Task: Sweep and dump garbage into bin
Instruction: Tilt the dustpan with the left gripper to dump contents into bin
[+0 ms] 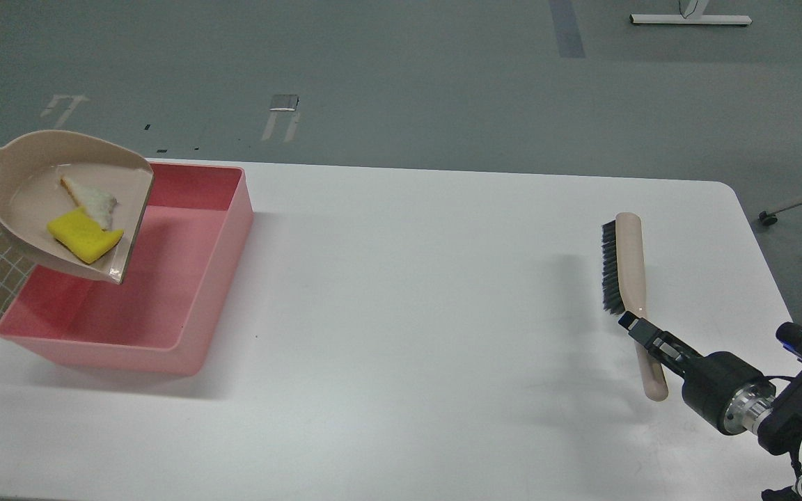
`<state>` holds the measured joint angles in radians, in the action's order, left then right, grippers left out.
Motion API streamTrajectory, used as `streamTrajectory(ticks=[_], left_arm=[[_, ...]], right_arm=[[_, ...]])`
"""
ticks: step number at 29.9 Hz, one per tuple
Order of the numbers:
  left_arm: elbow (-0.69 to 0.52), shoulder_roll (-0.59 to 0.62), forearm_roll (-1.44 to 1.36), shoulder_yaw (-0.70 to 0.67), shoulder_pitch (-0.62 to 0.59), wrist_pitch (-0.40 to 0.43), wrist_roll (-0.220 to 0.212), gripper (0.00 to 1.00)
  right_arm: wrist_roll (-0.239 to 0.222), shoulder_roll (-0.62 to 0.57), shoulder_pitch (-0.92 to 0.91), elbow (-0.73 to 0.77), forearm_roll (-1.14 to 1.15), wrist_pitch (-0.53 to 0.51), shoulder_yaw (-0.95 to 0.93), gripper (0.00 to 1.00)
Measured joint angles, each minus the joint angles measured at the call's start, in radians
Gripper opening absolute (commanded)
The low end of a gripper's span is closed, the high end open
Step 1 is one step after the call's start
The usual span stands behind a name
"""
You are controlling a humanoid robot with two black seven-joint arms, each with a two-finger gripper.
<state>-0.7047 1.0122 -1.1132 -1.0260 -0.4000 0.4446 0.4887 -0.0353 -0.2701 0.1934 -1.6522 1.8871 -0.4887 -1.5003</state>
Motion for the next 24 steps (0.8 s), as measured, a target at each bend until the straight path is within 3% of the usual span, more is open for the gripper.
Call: streamTrajectory(ticks=[6, 9, 14, 24], left_arm=[[-0.118, 0.056, -0.023, 0.000, -0.005, -0.028, 0.000, 0.10], [-0.180, 0.096, -0.038, 0.000, 0.000, -0.048, 0.000, 0.01], [-0.238, 0.117, -0.107, 0.000, 0.003, -0.089, 0.000, 0.00], [-0.245, 0.111, -0.294, 0.009, 0.007, -0.307, 0.000, 0.03]], right_arm=[[0.000, 0.000, -0.006, 0.006, 0.001, 0.000, -0.001, 0.25], [0.000, -0.001, -0.006, 0.008, 0.001, 0.000, -0.002, 0.25], [0.000, 0.001, -0.005, 0.011, 0.001, 0.000, -0.004, 0.25], [0.000, 0.002, -0.007, 0.022, 0.001, 0.000, -0.007, 0.25]])
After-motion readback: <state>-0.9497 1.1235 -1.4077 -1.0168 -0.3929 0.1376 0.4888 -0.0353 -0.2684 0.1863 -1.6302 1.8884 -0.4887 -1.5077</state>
